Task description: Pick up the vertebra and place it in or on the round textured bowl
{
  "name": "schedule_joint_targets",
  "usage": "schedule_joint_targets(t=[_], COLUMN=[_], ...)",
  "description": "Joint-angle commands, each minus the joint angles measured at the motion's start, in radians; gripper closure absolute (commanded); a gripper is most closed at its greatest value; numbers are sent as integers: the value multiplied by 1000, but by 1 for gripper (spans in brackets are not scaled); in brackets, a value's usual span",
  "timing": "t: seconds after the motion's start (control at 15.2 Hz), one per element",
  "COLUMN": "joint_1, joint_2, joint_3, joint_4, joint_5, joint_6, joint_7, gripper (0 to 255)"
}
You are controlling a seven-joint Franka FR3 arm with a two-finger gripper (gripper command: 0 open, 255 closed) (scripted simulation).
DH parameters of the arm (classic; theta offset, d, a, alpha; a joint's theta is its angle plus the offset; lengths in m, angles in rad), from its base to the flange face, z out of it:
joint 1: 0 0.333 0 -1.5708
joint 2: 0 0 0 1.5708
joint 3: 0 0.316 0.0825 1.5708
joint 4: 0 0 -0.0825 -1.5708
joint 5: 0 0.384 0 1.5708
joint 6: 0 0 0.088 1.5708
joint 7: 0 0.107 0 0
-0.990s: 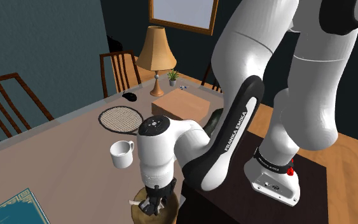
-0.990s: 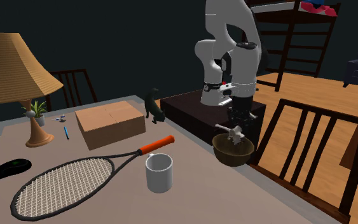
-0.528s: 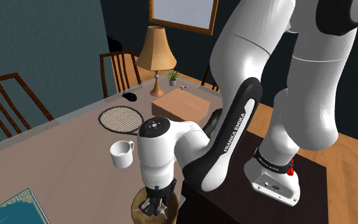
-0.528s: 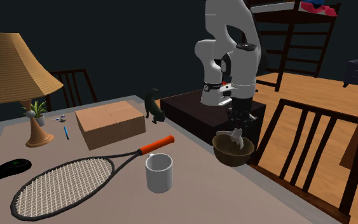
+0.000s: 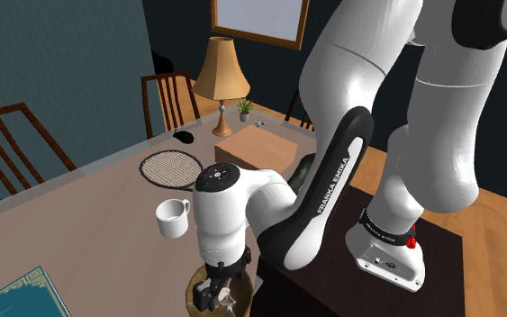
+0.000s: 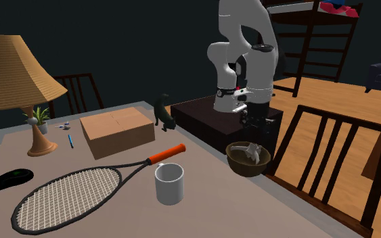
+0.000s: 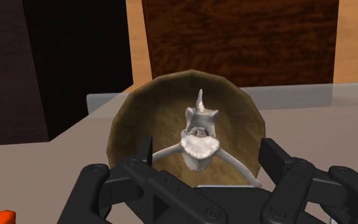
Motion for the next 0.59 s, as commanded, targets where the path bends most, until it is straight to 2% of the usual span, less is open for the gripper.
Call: schedule_joint_targets(t=[0.0,0.13,0.53], joint_1=[-30,-50,-47], joint_2=[-64,-132,-132], joint_3=[34,59,56], joint_4=[-8,-4,-4], joint_5=[60,123,123], joint_6=[-50,-114,-114], joint_7=[-45,-90,-90], gripper=[0,0,0])
